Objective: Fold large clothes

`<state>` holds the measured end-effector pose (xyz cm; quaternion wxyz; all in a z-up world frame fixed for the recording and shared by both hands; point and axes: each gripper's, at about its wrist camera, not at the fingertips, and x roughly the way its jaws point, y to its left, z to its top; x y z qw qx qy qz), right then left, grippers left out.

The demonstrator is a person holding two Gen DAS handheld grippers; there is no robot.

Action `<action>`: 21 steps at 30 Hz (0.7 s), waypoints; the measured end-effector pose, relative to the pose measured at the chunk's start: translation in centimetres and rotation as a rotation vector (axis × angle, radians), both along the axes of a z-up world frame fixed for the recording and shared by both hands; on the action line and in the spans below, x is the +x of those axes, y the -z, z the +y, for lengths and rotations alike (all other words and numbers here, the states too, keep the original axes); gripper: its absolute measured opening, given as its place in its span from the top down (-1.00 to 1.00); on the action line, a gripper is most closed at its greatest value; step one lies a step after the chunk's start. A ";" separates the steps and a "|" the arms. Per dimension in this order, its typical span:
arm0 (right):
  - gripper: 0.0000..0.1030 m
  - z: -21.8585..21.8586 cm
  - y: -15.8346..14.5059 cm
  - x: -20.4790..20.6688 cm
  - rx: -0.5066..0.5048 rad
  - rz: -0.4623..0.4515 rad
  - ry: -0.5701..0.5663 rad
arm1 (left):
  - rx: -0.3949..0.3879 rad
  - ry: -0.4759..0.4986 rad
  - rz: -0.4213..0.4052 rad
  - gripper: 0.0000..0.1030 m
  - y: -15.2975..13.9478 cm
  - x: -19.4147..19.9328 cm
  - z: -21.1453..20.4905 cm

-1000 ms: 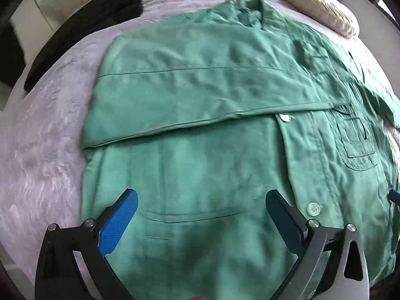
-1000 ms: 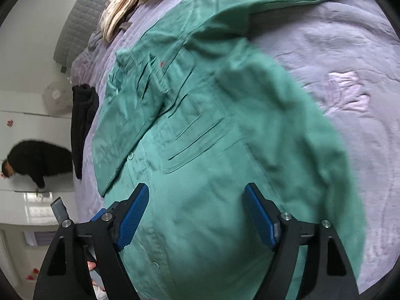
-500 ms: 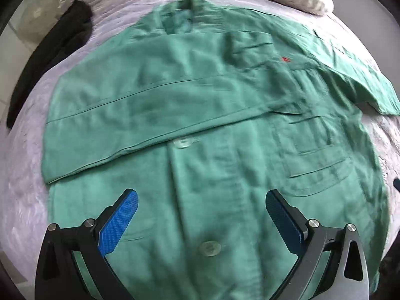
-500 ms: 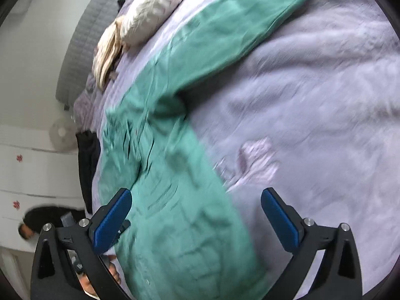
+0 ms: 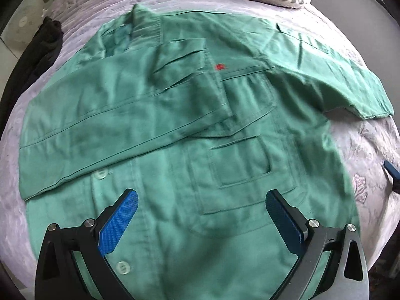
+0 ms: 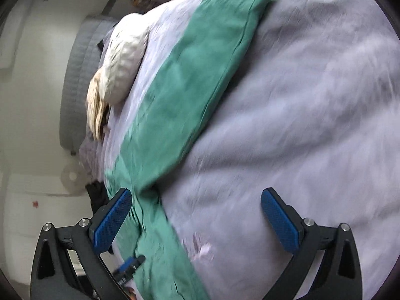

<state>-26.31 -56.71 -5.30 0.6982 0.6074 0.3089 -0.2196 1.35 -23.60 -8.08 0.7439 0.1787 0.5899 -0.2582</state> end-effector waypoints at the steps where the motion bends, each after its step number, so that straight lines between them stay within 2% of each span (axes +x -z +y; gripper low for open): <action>1: -1.00 -1.1 0.1 -0.1 0.005 -0.005 0.028 | -0.001 -0.001 0.002 -0.98 0.1 0.0 -0.5; 7: -1.00 -7.0 1.1 0.0 0.014 -0.122 0.144 | -0.006 -0.006 0.014 -0.98 0.2 -0.7 -2.7; 12: -1.00 -10.0 1.6 1.9 0.027 -0.179 0.145 | -0.007 -0.014 0.010 -0.98 0.1 -1.0 -3.9; 15: -1.00 -11.6 1.9 1.7 0.025 -0.212 0.196 | -0.009 -0.024 0.015 -0.98 -0.2 -1.2 -4.5; 21: -0.99 -13.6 2.9 1.5 0.092 -0.278 0.296 | -0.010 -0.036 0.014 -0.98 0.1 -0.9 -4.7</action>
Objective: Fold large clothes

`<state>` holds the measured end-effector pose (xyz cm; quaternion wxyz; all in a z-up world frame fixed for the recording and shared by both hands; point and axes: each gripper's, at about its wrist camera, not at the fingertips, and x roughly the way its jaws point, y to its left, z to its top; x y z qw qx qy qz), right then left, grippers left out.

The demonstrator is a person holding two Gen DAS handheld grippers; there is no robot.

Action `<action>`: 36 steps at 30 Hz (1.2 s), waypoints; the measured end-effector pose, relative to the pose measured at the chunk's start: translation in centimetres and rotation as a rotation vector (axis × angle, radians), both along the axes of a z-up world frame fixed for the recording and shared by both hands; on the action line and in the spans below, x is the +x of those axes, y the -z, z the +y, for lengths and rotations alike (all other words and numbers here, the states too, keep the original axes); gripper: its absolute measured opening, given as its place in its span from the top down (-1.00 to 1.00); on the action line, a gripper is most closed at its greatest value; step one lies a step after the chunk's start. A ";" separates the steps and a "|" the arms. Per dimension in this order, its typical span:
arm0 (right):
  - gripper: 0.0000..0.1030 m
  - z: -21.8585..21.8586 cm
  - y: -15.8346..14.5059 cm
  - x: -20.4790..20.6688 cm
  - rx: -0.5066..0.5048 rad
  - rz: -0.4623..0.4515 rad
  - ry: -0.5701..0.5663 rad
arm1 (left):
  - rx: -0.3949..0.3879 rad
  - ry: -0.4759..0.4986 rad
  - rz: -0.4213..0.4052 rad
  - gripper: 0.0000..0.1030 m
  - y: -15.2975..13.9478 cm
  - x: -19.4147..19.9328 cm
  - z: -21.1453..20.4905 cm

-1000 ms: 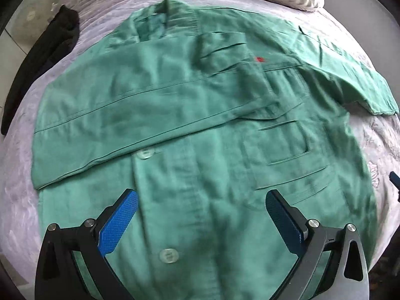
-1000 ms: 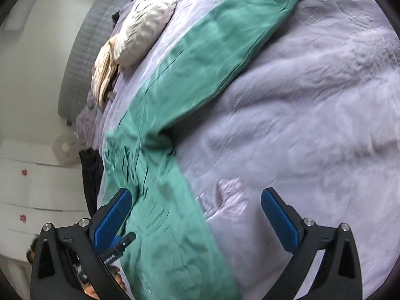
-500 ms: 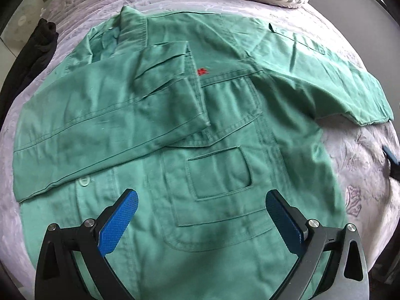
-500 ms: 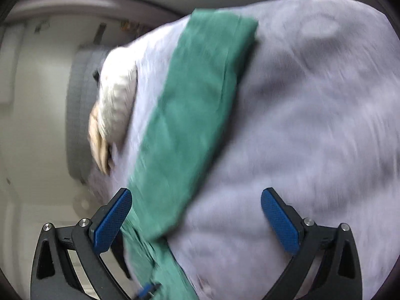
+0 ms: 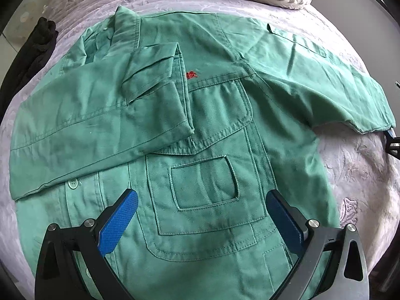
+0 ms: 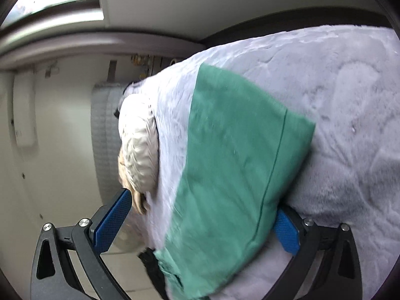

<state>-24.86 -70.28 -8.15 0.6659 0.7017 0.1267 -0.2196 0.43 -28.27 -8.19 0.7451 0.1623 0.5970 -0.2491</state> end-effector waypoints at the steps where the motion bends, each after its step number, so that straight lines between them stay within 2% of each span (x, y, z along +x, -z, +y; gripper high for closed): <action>1: -0.99 -0.2 0.0 0.0 0.010 0.000 0.002 | -0.002 -0.003 0.001 -0.98 0.0 -0.1 0.4; 3: -0.88 -0.4 0.2 0.3 0.028 0.014 0.009 | -0.006 -0.012 0.003 -0.98 0.3 0.2 0.8; 4: -0.56 -0.4 0.4 0.3 0.048 0.016 0.008 | -0.009 -0.016 0.003 -0.98 0.3 0.3 1.0; 5: 0.03 -0.4 0.8 0.2 0.071 0.022 0.002 | -0.012 -0.020 0.002 -0.98 0.2 0.3 1.2; 6: 0.36 -0.3 1.2 0.5 0.096 0.040 -0.008 | -0.017 -0.024 -0.001 -0.98 0.1 0.4 1.5; 7: 0.85 -0.2 1.4 0.4 0.100 0.043 -0.012 | -0.021 -0.027 -0.004 -0.98 0.0 0.5 1.6; 11: 0.89 0.4 0.6 1.1 0.053 0.010 -0.024 | -0.034 -0.038 -0.013 -0.98 -0.3 1.4 2.8; 18: 0.90 2.6 -3.6 4.4 -0.039 -0.084 -0.138 | -0.052 -0.085 -0.036 -0.98 -0.5 3.5 6.2; 24: 0.89 8.1 -8.0 10.7 -0.133 -0.134 -0.323 | -0.069 -0.144 -0.049 -0.98 -0.3 5.2 9.7; 28: 0.89 14.2 -11.1 15.9 -0.227 -0.148 -0.472 | -0.075 -0.177 -0.057 -0.98 -0.2 6.4 13.3; 32: 0.89 22.2 -13.4 22.1 -0.358 -0.102 -0.659 | -0.087 -0.230 -0.068 -0.98 -0.4 7.6 17.6; 36: 0.89 31.8 -12.6 27.4 -0.476 0.002 -0.849 | -0.084 -0.273 -0.095 -0.98 -0.6 9.0 21.9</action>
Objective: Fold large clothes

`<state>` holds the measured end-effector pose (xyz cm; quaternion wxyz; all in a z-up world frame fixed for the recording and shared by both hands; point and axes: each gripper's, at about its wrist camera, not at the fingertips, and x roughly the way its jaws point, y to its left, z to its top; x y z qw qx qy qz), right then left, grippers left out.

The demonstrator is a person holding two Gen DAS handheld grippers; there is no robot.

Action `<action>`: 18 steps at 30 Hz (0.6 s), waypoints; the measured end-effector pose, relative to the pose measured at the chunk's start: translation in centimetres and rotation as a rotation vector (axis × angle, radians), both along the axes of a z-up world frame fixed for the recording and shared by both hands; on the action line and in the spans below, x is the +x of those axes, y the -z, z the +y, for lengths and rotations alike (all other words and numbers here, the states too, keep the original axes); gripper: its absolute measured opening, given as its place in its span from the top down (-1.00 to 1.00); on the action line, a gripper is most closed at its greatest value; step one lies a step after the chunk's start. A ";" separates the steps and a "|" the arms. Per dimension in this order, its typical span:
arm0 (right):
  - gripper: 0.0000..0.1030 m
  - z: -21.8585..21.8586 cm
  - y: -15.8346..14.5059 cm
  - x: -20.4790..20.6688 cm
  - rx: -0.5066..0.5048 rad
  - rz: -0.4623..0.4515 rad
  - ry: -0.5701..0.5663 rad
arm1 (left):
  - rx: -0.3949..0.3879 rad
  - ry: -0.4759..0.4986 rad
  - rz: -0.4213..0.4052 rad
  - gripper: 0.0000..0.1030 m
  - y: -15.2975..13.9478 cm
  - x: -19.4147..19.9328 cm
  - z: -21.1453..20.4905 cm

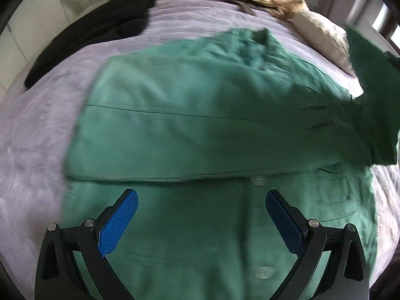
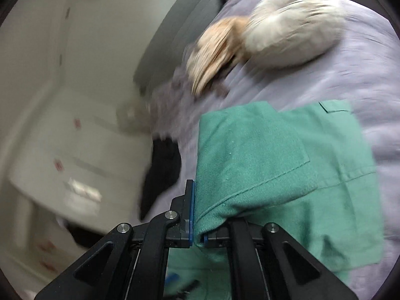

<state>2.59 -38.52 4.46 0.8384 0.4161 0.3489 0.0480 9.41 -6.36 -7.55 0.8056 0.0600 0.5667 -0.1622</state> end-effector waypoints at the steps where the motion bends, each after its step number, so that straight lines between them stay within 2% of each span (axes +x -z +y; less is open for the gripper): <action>1: 0.89 2.8 1.1 1.3 -0.034 0.036 -0.042 | 0.005 -0.007 -0.008 -0.98 0.0 0.3 0.8; 3: 0.89 6.3 3.6 3.1 -0.071 0.106 -0.085 | 0.016 -0.018 -0.021 -0.98 0.3 1.3 2.5; 4: 0.89 8.5 5.8 4.1 -0.075 0.166 -0.110 | 0.019 -0.020 -0.023 -0.98 0.4 1.6 3.1; 6: 0.80 11.1 9.1 5.5 -0.087 0.266 -0.133 | 0.012 -0.013 -0.019 -0.98 0.9 2.2 4.2; 7: 0.78 12.6 11.6 6.3 -0.102 0.358 -0.154 | 0.009 -0.005 -0.012 -0.98 1.1 2.3 4.5; 8: 0.65 12.7 13.1 6.1 -0.116 0.411 -0.155 | 0.004 0.006 -0.005 -0.98 1.4 2.3 4.9; 9: 0.64 12.7 14.1 6.5 -0.120 0.437 -0.143 | -0.001 0.016 0.001 -0.98 1.6 2.2 5.3; 10: 0.63 12.9 14.2 5.6 -0.096 0.413 -0.111 | -0.006 0.023 0.002 -0.98 1.8 1.9 5.7; 12: 0.36 12.6 13.7 5.1 -0.021 0.399 -0.077 | -0.016 0.038 0.002 -0.98 2.0 1.4 6.6; 13: -0.03 12.1 13.5 4.3 -0.003 0.394 -0.058 | -0.018 0.041 0.002 -0.98 2.1 1.2 6.9; 14: -0.31 11.9 12.7 3.5 -0.001 0.381 -0.022 | -0.018 0.041 0.001 -0.98 2.2 1.1 7.3; 17: -0.29 11.4 10.7 2.3 -0.037 0.333 0.045 | -0.026 0.028 0.001 -0.98 2.3 1.0 8.2; 18: -0.21 11.4 10.1 2.5 -0.035 0.319 0.053 | -0.028 0.022 -0.002 -0.98 2.3 1.0 8.5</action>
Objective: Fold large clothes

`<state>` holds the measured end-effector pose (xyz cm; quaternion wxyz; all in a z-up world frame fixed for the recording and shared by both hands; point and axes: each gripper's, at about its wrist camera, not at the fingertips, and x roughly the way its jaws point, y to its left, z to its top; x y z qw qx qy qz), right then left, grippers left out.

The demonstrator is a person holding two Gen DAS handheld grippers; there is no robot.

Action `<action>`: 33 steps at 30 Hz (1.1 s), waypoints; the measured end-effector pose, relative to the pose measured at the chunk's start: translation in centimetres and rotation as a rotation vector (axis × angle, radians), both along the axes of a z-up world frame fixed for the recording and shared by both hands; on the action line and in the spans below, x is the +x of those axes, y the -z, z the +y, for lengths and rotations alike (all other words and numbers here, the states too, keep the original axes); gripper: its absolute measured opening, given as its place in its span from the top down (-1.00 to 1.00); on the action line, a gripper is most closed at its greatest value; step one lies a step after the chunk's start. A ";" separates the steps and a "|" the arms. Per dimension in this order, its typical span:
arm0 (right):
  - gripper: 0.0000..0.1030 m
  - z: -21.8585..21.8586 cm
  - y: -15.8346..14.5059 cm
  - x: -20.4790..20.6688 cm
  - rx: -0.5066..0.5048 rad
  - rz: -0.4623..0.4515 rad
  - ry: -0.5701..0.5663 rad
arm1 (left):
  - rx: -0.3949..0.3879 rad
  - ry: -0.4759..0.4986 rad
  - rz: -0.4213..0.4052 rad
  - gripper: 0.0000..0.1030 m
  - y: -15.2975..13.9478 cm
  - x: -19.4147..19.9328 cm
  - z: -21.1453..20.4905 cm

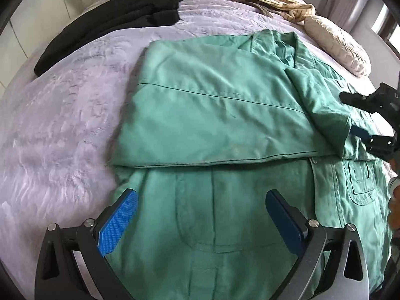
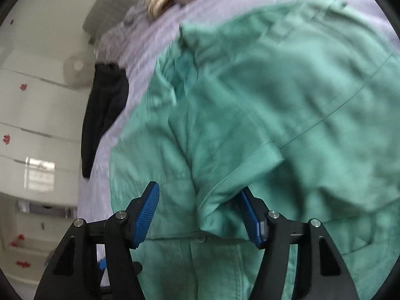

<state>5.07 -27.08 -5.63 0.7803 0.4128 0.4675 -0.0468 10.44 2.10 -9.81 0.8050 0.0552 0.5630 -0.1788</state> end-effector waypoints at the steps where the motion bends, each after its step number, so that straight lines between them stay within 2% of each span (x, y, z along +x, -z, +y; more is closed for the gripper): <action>1: 0.35 -0.4 -0.1 0.4 -0.003 0.001 -0.002 | 0.000 -0.006 -0.003 -0.98 0.0 0.1 0.3; 2: 0.80 -0.4 -0.3 1.1 -0.023 0.014 -0.012 | 0.001 -0.012 -0.004 -0.98 -0.1 0.1 0.5; 4: 0.80 0.3 -1.6 2.2 -0.094 -0.007 -0.054 | -0.001 -0.028 -0.009 -0.98 -0.2 0.3 1.0; 7: 0.78 3.9 -3.6 2.9 -0.294 -0.039 -0.215 | -0.007 -0.048 -0.020 -0.98 -0.4 0.5 2.0; 8: 0.67 5.8 -3.4 3.5 -0.352 -0.015 -0.282 | -0.005 -0.054 -0.021 -0.98 -0.3 0.7 2.4; 9: 0.64 7.4 -2.8 3.9 -0.397 0.022 -0.339 | -0.001 -0.058 -0.019 -0.98 -0.3 0.8 2.6; 11: 0.29 9.5 -1.5 4.2 -0.442 0.078 -0.424 | 0.001 -0.067 -0.009 -0.98 -0.2 1.1 3.1; 12: 0.18 10.4 -1.1 3.9 -0.449 0.091 -0.455 | -0.002 -0.069 -0.005 -0.98 -0.2 1.2 3.3; 14: -0.15 11.1 -0.5 3.0 -0.445 0.095 -0.474 | -0.010 -0.058 -0.005 -0.98 -0.3 1.5 3.4; 18: -0.23 9.3 -0.5 -0.5 -0.384 0.121 -0.424 | -0.043 0.007 -0.011 -0.98 -0.8 2.5 1.9; 22: -0.23 4.3 -1.6 -4.8 -0.341 0.149 -0.273 | -0.125 0.079 0.031 -0.98 -0.6 4.2 -1.1; 25: -0.23 -0.6 -2.9 -7.5 -0.304 0.144 -0.149 | -0.159 0.103 0.050 -0.98 0.0 6.0 -4.1; 29: -0.23 -6.2 -4.4 -8.4 -0.345 0.133 -0.054 | -0.210 0.088 0.108 -0.98 0.9 9.1 -8.0; 33: -0.23 -11.8 -4.9 -7.5 -0.337 0.133 0.006 | -0.211 0.080 0.139 -0.98 2.1 11.5 -10.8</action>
